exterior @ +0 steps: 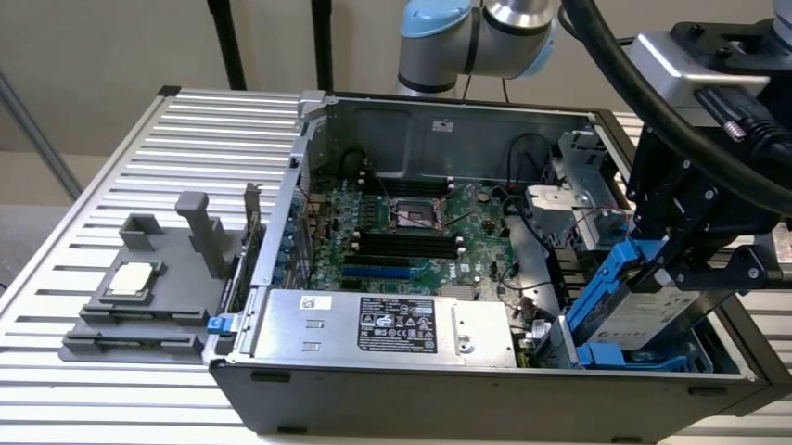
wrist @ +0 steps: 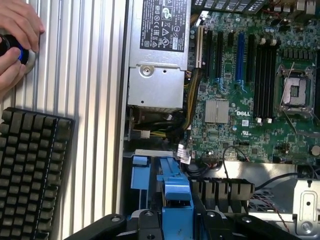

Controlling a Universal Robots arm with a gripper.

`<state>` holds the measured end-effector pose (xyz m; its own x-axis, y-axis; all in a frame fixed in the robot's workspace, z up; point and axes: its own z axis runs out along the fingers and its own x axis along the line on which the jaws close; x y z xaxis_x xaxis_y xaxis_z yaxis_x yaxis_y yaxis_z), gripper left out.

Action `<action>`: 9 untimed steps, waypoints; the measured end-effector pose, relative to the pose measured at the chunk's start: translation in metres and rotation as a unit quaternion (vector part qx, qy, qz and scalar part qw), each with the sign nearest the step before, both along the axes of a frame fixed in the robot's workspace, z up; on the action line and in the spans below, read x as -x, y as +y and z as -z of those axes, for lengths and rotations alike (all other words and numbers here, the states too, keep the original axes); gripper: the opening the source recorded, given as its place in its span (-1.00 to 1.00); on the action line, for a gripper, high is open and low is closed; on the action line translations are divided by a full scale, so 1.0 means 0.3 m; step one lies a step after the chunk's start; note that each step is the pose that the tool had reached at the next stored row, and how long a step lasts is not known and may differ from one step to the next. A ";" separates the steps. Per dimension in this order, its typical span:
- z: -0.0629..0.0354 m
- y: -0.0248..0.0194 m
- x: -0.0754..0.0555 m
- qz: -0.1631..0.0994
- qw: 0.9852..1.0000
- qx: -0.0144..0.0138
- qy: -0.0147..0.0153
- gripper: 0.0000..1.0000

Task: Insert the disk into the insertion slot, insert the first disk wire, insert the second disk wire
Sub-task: 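Insert the disk into the insertion slot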

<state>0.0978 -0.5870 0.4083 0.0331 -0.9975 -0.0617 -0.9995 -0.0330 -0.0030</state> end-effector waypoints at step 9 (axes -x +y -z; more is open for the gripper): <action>0.005 0.000 0.000 0.000 1.000 -0.005 -0.001 -0.33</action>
<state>0.0978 -0.5869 0.4067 0.0334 -0.9968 -0.0724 -0.9994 -0.0331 -0.0054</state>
